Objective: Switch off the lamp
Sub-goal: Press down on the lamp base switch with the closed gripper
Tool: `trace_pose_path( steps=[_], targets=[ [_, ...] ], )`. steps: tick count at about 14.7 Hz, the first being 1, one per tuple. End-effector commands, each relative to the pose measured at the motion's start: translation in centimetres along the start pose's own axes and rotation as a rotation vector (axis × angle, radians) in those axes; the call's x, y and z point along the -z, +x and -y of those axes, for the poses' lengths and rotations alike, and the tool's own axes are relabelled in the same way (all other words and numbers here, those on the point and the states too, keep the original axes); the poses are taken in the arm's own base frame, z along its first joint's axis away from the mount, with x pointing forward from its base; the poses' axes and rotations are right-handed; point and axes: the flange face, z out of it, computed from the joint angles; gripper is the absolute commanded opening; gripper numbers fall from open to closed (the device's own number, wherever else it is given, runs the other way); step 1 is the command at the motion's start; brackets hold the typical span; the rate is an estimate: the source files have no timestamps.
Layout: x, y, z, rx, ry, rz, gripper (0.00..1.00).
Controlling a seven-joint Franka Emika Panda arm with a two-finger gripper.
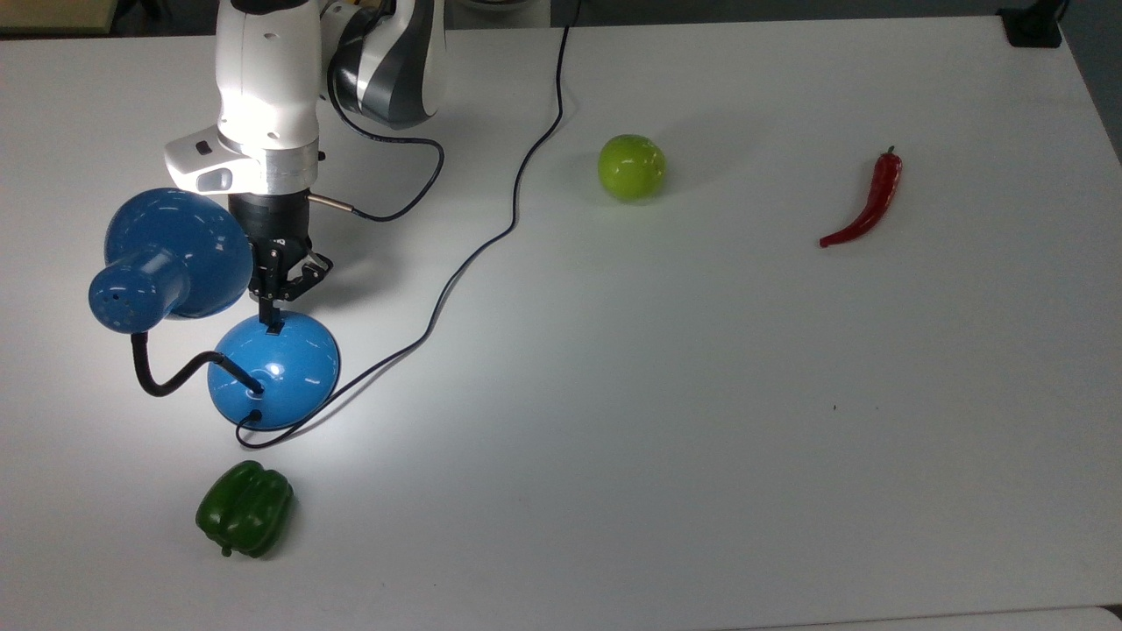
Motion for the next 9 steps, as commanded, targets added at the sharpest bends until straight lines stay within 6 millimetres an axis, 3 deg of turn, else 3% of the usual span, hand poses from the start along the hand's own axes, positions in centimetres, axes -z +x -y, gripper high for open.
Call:
trace_pose_path(
  steps=[1,4,9],
  targets=[
    [-0.3,0.2,-0.4,-0.023,0.001,-0.018,0.00],
    [-1.0,-0.3,-0.2,-0.014,-0.001,-0.004,0.00],
    [0.1,0.4,0.2,-0.022,0.015,-0.024,0.00]
  ],
)
